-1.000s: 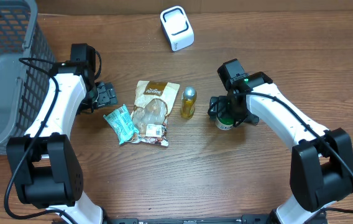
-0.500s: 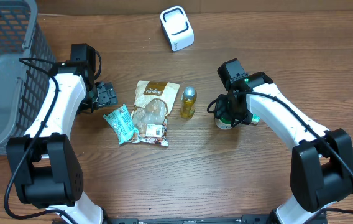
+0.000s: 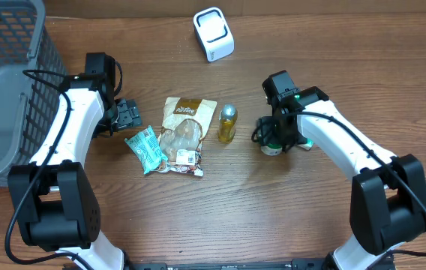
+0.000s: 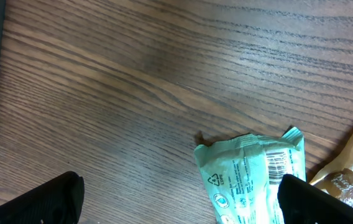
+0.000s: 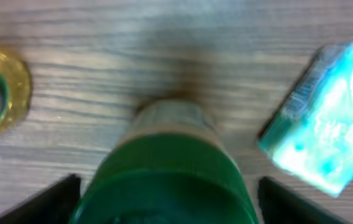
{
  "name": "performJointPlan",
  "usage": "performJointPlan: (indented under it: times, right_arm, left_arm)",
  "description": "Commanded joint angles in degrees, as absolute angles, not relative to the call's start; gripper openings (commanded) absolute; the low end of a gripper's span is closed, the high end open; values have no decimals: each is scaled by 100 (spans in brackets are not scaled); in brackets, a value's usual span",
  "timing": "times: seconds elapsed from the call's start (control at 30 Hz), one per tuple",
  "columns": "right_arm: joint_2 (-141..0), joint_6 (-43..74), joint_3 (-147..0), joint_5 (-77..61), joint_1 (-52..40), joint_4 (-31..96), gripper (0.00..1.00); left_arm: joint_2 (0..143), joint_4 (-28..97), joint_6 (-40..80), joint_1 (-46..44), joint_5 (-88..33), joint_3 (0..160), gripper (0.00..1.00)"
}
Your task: Scan the item barcode
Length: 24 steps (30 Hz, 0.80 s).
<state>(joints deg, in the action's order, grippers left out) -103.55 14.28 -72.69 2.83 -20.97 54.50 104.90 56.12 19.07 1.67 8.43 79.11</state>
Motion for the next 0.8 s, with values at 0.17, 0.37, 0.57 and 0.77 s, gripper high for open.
performJointPlan:
  times: [0.17,0.37,0.57,0.77]
  right_arm:
    - [-10363,2294,-7260,292,-2062,5382,82]
    - [-10363,2163,-7260,292,-2062,5253,72]
    - [-10363,1621,-7260,292,-2062,5236,69]
    - [-10363,1621,-7260,296,-2062,4928,100]
  left_arm:
    - [10318,5627,1820,222,878,7889,100]
    - [10318,5627,1820,222,878,7889,99]
    - [10318,5627,1820,222,878,7889,100]
    - [10318,5627,1820,222,878,7889,100]
